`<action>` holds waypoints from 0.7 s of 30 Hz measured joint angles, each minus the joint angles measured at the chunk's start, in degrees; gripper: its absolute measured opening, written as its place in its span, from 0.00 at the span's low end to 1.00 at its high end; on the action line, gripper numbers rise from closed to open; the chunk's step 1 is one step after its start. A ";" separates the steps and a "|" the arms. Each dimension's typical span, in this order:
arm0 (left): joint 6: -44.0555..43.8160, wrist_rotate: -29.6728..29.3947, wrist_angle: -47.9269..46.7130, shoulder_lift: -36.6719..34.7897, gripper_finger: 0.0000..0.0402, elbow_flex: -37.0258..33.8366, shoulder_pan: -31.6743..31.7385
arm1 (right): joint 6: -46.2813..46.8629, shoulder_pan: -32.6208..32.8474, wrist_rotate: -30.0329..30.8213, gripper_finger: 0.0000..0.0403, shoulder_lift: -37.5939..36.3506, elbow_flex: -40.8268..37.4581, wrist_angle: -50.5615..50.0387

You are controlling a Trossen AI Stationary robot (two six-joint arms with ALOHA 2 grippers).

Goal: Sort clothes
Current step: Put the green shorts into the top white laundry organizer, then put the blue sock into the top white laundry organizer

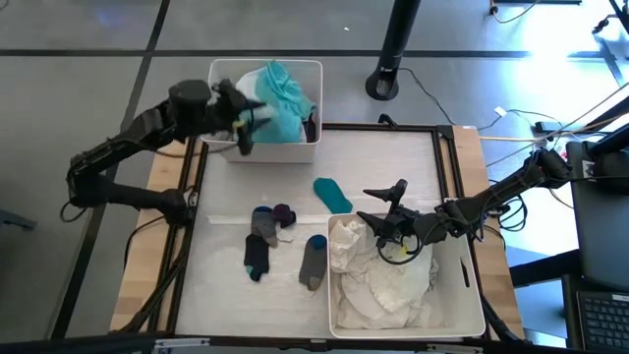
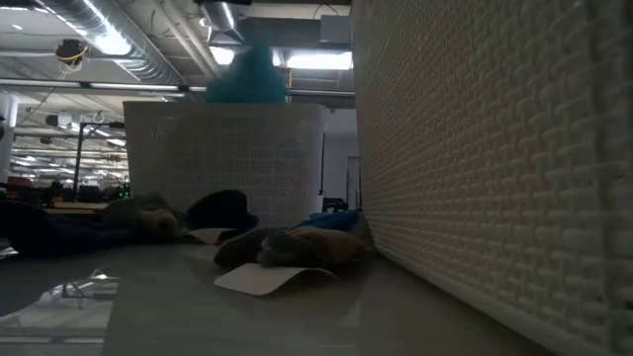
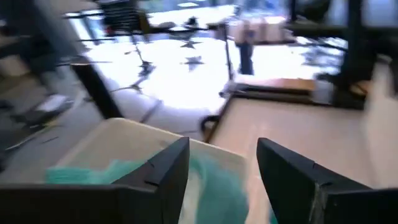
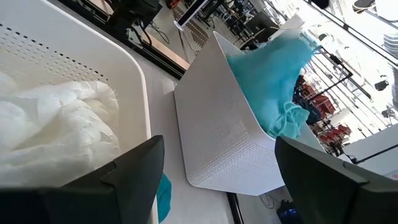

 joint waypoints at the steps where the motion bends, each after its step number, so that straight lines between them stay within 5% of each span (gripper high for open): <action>1: 0.02 -0.15 -0.84 -0.07 0.44 0.00 -1.58 | 0.00 0.02 0.10 0.77 0.00 0.00 0.00; 8: -1.90 -15.14 -5.64 1.17 0.44 -0.04 -4.33 | 0.00 0.00 0.15 0.77 0.00 0.00 0.07; 15: -5.00 3.97 -9.20 2.80 0.44 -3.42 -11.19 | 0.00 0.00 -0.23 0.77 0.00 0.00 0.01; 21: -8.80 3.95 -2.01 5.16 0.44 -14.22 -21.59 | 0.02 0.00 -0.30 0.77 0.00 0.00 -0.02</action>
